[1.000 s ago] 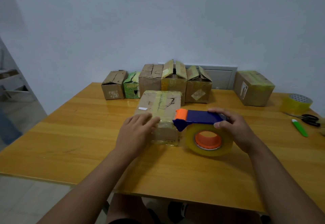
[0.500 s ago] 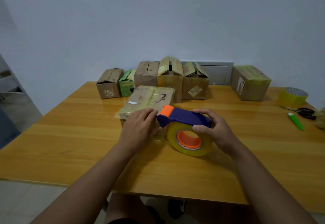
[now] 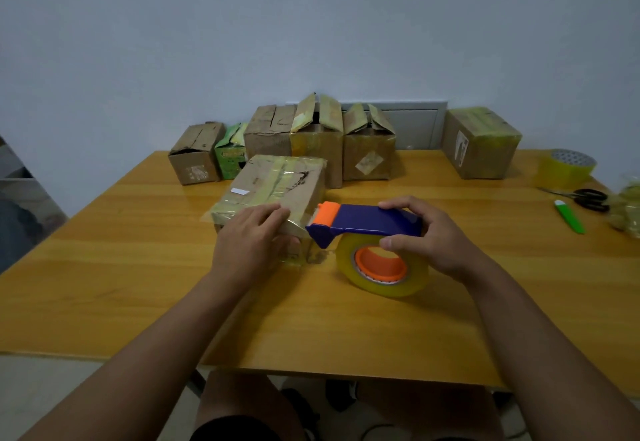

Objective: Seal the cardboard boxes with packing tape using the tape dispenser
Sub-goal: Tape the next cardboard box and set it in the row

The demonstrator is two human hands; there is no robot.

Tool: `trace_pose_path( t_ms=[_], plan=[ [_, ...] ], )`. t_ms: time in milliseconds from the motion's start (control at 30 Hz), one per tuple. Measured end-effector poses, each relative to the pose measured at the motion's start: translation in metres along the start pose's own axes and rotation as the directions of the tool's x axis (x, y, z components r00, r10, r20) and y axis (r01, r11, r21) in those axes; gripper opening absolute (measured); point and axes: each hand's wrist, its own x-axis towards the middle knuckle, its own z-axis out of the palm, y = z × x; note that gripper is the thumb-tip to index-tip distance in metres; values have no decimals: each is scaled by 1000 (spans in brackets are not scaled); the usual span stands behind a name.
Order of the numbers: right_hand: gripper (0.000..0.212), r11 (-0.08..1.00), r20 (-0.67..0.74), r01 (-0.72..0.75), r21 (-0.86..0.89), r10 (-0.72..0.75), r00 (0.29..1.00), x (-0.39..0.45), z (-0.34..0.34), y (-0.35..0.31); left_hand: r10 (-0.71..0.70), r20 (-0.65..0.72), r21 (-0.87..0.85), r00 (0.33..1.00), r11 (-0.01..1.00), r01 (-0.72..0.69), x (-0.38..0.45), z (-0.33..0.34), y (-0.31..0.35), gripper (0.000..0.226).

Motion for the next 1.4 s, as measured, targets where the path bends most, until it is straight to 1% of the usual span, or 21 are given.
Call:
trace_pose_path(
  t_ms=[100,200,333,433,533,600,667,733,800,867,967,1033,1100,1133,1200,1267,1400],
  plan=[
    [55,998,31,24,-63,-22,999,0,-5,-2,-9,33,25,999,1000,8,1,-3,1,45],
    [55,997,49,24,-80,-20,999,2,-9,-5,-28,97,39,995,999,24,2,-5,2,49],
    [53,995,88,19,-95,-10,996,13,0,-6,-20,143,29,990,999,16,3,-7,3,48],
    [44,996,86,3,-85,4,996,21,4,-11,13,134,29,991,999,-17,2,-10,0,44],
    [38,997,99,-29,-66,35,994,29,2,-13,26,182,33,983,999,-33,3,-14,-4,51],
    [38,991,149,-25,-131,45,988,35,3,-17,33,217,41,976,998,-43,6,-17,-6,55],
    [40,963,207,12,-271,46,977,41,8,-21,40,249,53,968,997,-54,8,-20,-6,59],
    [43,943,205,16,-332,56,977,43,8,-22,45,282,59,958,996,-64,10,-24,-6,60],
    [47,956,177,-4,-294,58,982,39,3,-19,49,296,64,954,995,-71,11,-26,-6,62],
    [49,977,135,-29,-213,58,989,30,-3,-15,59,304,75,951,994,-85,13,-27,-8,64],
    [50,998,15,-48,-48,49,999,15,-7,-4,87,317,90,944,988,-121,16,-31,-9,69],
    [52,999,-78,-42,31,44,996,7,-9,2,104,338,56,935,990,-130,17,-37,-7,72],
    [51,998,-151,-27,60,36,988,2,-8,7,136,380,51,915,985,-168,18,-42,0,64],
    [51,997,-180,-19,69,31,983,0,-6,8,149,404,74,902,978,-195,19,-44,3,59],
    [52,997,-232,-3,82,22,972,1,-1,10,134,446,164,885,960,-228,22,-43,11,58],
    [54,995,-287,23,99,6,958,5,7,11,103,445,244,889,942,-231,25,-41,18,57],
    [55,993,-399,53,105,-6,917,22,23,13,42,450,287,892,939,-189,26,-34,30,51]
  ],
)
